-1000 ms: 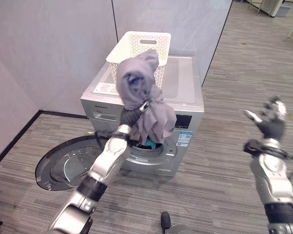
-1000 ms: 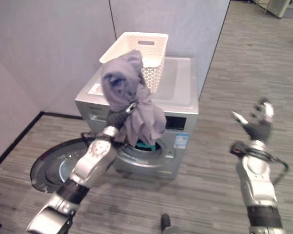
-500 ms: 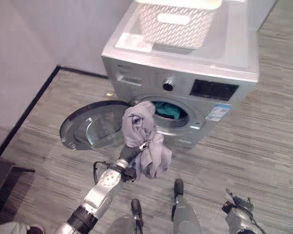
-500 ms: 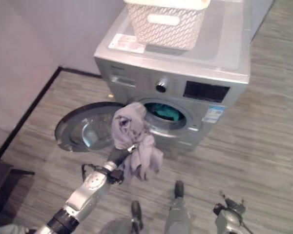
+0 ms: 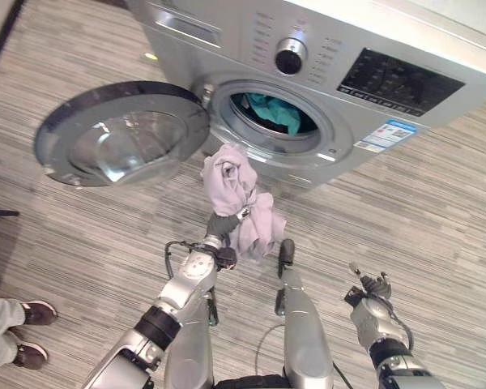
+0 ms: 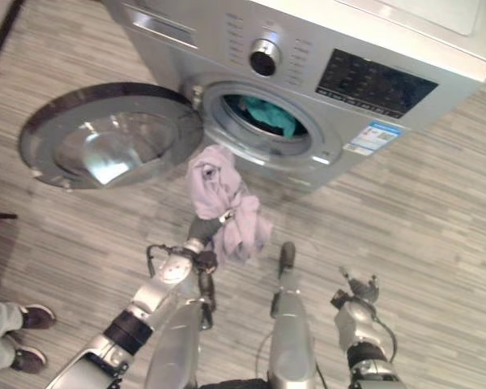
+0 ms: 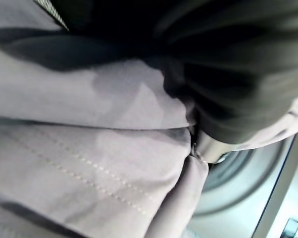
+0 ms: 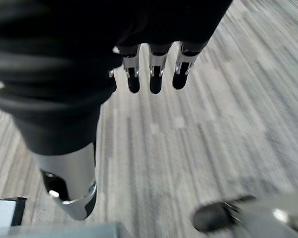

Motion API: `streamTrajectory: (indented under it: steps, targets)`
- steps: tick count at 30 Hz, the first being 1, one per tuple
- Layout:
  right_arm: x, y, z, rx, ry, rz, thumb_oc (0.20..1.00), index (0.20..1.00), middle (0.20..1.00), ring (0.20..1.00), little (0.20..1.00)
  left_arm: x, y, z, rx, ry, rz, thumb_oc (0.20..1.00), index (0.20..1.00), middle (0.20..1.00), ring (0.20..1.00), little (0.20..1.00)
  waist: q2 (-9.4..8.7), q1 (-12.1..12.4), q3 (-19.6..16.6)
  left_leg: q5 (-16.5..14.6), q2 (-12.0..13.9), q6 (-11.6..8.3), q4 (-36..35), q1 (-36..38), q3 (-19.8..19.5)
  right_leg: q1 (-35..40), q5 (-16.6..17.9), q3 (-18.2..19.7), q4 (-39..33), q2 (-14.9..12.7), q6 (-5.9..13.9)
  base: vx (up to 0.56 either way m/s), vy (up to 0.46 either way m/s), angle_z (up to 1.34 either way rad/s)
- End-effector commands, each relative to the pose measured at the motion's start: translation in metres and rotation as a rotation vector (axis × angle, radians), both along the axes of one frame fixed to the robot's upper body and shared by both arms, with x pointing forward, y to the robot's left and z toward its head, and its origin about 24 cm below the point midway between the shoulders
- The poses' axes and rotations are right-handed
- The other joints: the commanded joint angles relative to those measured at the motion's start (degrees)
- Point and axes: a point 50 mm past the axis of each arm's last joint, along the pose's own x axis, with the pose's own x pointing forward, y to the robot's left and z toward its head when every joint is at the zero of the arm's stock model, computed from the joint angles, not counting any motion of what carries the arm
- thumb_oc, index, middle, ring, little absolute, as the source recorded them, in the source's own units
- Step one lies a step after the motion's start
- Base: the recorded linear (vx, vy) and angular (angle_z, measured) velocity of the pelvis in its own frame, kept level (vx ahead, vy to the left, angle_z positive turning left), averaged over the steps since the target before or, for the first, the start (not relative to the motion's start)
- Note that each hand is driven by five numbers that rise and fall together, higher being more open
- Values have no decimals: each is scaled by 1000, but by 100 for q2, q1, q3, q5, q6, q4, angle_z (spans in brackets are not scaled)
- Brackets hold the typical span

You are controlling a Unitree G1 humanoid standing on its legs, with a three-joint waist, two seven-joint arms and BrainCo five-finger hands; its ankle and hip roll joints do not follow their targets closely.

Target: Grab the laundry basket,head to the washer,open it,put in the laundry and shut it.

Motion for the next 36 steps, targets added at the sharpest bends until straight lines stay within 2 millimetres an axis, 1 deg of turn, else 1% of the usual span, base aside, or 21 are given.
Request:
streamTrajectory:
  steps: [1,5,8,9,10,11,12,13,15,16,17,18,20,21,22,23,25,28,31,33,36]
  targets:
    - [-18,-7,-7,-64,34,-24,1000,1000,1000,1000,1000,3,-10,35,-98,-157,6,200,200,200,200,200,-44,-84,-318,-391,332,87,-213,242,-461,-44,-737,19,283,-448,515,9,-137,2]
    - [-10,0,-3,-60,10,-11,1000,1000,1000,1000,1000,14,-13,41,-139,-144,63,200,200,200,200,200,-71,-162,-256,-111,511,-34,-609,114,-404,-401,-835,13,432,-332,460,21,-129,-9]
    - [-10,4,-3,-44,-10,-11,1000,1000,1000,1000,1000,25,-7,41,-190,-104,139,200,200,200,200,200,-101,-236,-217,120,620,-118,-920,8,-337,-643,-870,-26,490,-267,435,11,-105,-2]
    - [-8,9,-2,-31,-31,-1,1000,1000,1000,1000,1000,33,2,38,-212,-71,209,200,200,200,200,200,-136,-272,-186,226,679,-170,-1059,-71,-298,-809,-866,-34,516,-218,424,16,-78,8]
    - [-8,9,-2,-32,-31,-1,1000,1000,1000,1000,1000,33,2,38,-213,-71,209,200,200,200,200,200,-134,-275,-192,230,680,-171,-1064,-77,-298,-818,-867,-34,519,-218,423,18,-103,13]
    - [-6,14,-1,-20,-52,11,1000,1000,1000,1000,1000,42,8,38,-217,-54,263,200,200,200,200,200,-175,-309,-162,289,720,-206,-1133,-162,-275,-962,-864,-24,542,-172,405,7,-97,10]
    - [0,22,4,-8,-96,35,1000,1000,1000,1000,1000,54,19,44,-193,-58,335,200,200,200,200,200,-230,-375,-150,361,780,-251,-1239,-273,-253,-1169,-871,-27,586,-122,392,102,-141,4]
    - [2,26,7,-2,-125,49,1000,1000,1000,1000,1000,63,32,50,-194,-62,403,200,200,200,200,200,-226,-413,-155,307,870,-304,-1327,-292,-256,-1281,-994,7,668,-53,454,107,-129,-1]
    - [6,31,13,-11,-165,83,1000,1000,1000,1000,1000,71,45,62,-208,-87,468,200,200,200,200,200,-266,-482,-117,351,912,-332,-1372,-411,-245,-1507,-1029,3,790,-12,442,78,-105,-2]
    - [8,34,16,-21,-183,110,1000,1000,1000,1000,1000,79,58,75,-208,-111,527,200,200,200,200,200,-313,-547,-109,383,959,-362,-1417,-520,-227,-1697,-1045,14,875,28,449,45,-101,-7]
    - [8,34,17,-25,-188,120,1000,1000,1000,1000,1000,84,65,84,-203,-127,549,200,200,200,200,200,-329,-581,-129,402,973,-379,-1443,-575,-226,-1777,-1055,16,898,52,447,75,-133,-11]
    - [11,36,19,-28,-205,142,1000,1000,1000,1000,1000,92,76,105,-204,-160,585,200,200,200,200,200,-355,-659,-151,454,1036,-419,-1544,-657,-222,-1930,-1070,19,936,97,449,67,-101,-8]
    - [13,38,24,-33,-232,164,1000,1000,1000,1000,1000,99,86,125,-194,-196,608,200,200,200,200,200,-373,-737,-179,504,1086,-458,-1619,-733,-210,-2085,-1070,10,966,141,460,75,-102,1]
    - [12,38,24,-36,-240,183,1000,1000,1000,1000,1000,104,94,142,-174,-222,632,200,200,200,200,200,-363,-794,-216,522,1124,-496,-1645,-817,-204,-2196,-1073,-6,1005,171,466,58,-80,4]
    - [12,39,24,-36,-241,183,1000,1000,1000,1000,1000,104,94,143,-175,-223,632,200,200,200,200,200,-361,-798,-220,524,1124,-498,-1645,-830,-207,-2211,-1075,-8,1010,171,464,69,-110,1]
    - [11,40,26,-43,-257,211,1000,1000,1000,1000,1000,106,99,159,-176,-258,647,200,200,200,200,200,-365,-850,-246,526,1162,-527,-1645,-914,-214,-2328,-1099,-16,1064,215,462,49,-97,-1]
    - [8,40,25,-52,-257,232,1000,1000,1000,1000,1000,106,108,173,-185,-294,677,200,200,200,200,200,-360,-887,-288,529,1220,-560,-1645,-1005,-227,-2482,-1140,-20,1159,246,450,59,-112,-5]
    - [3,37,22,-58,-245,242,1000,1000,1000,1000,1000,104,110,189,-212,-347,687,200,200,200,200,200,-347,-931,-368,525,1286,-602,-1645,-1102,-227,-2662,-1191,-30,1296,293,451,53,-84,-5]
    - [0,33,21,-59,-249,235,1000,1000,1000,1000,1000,104,108,196,-220,-363,682,200,200,200,200,200,-340,-988,-446,525,1358,-640,-1645,-1147,-175,-2787,-1232,-18,1361,362,442,54,-75,-3]
    - [-2,29,23,-69,-252,234,1000,1000,1000,1000,1000,106,107,210,-216,-372,676,200,200,200,200,200,-331,-1059,-531,525,1434,-677,-1645,-1151,-138,-2855,-1262,-21,1403,422,438,77,-111,2]
    - [-3,18,28,-99,-258,224,1000,1000,1000,1000,1000,105,95,251,-204,-428,630,200,200,200,200,200,-309,-1218,-717,512,1555,-730,-1645,-1103,-46,-2909,-1304,-2,1447,514,444,72,-81,0]
